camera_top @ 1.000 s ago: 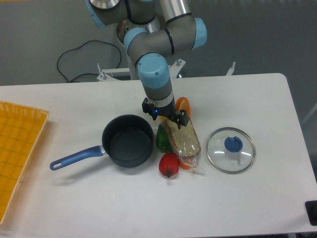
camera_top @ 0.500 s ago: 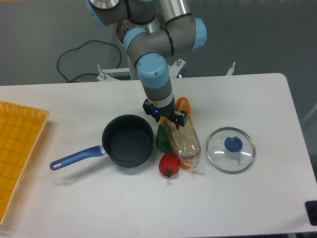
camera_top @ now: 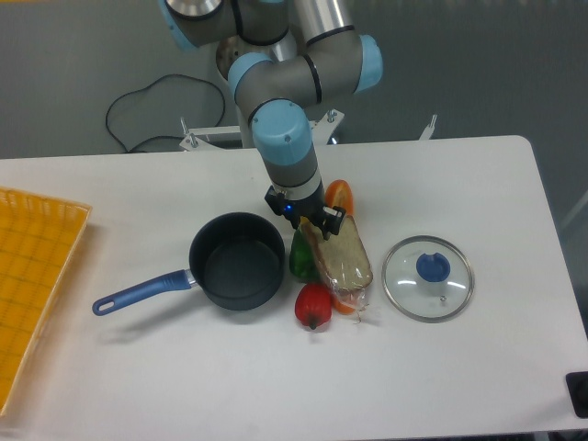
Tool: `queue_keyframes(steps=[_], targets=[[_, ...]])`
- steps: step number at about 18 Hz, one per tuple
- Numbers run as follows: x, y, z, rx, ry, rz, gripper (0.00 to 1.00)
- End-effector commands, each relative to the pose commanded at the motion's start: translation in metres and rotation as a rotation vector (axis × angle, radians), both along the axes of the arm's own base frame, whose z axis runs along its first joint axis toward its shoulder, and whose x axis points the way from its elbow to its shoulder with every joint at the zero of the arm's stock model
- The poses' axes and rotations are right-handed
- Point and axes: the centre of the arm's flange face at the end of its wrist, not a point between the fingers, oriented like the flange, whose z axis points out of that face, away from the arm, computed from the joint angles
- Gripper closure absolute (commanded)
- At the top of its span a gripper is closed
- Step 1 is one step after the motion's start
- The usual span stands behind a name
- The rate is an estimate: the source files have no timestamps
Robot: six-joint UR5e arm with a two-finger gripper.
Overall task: Pick up the toast
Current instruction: 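Close the gripper on the bag end of the toast, then lift the gripped bag end up, tilting the toast loaf upright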
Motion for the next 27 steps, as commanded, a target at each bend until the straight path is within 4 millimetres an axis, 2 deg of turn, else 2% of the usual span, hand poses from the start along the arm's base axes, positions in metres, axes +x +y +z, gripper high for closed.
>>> queue_keyframes(steps=[4,6,10,17,23,27], targets=[[0.0,0.0,0.001,0.001,0.001,0.0,0.76],[0.0,0.0,0.002,0.002,0.002,0.0,0.83],[-0.003,0.001,0.007,0.012,0.01,0.003,0.86],[-0.017,0.011,0.037,0.05,0.047,0.004,0.86],[-0.023,0.008,0.057,0.064,0.066,0.016,0.86],[-0.033,0.007,0.079,0.057,0.057,0.025,0.86]])
